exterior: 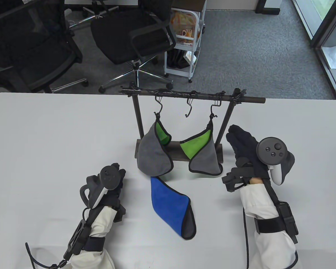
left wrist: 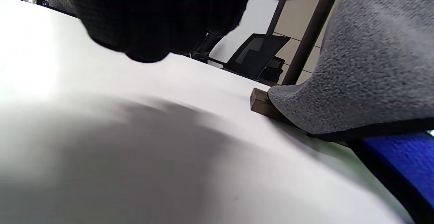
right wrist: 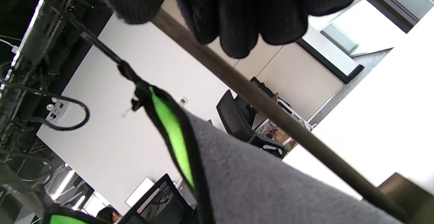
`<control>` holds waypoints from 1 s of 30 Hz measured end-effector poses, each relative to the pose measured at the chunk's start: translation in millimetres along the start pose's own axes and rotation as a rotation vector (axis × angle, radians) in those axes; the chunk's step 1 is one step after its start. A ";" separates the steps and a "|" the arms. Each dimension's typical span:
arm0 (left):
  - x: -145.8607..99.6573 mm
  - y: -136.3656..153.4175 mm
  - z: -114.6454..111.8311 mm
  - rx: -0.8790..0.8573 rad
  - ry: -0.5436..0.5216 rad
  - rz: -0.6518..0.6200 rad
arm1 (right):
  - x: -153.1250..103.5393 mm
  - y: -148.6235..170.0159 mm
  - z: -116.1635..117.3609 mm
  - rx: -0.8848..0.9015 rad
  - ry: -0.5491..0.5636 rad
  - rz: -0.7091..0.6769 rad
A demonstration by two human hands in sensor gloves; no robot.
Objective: Hook hand towel onto s-hook
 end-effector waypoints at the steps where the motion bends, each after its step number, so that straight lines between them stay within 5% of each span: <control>1: -0.2 -0.6 -0.1 0.000 0.001 -0.002 | -1.0 2.3 -0.6 -0.005 0.007 -0.005; 21: 0.4 -12.1 -9.3 0.009 0.046 -0.038 | -44.1 98.4 25.0 -0.131 0.078 0.006; 30: 0.7 -30.2 -24.7 0.049 0.124 -0.094 | -49.0 107.3 22.7 -0.171 0.083 0.003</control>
Point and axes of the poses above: the tracker on the back of each hand, its own y axis roughly to the little-finger side, its own x axis roughly from the wrist to the fingertips, z = x × y, the point moved 4 cm from there along x, roughly from the wrist to the fingertips, and after that the axes turned 10 degrees about y, right-handed, at the moved point
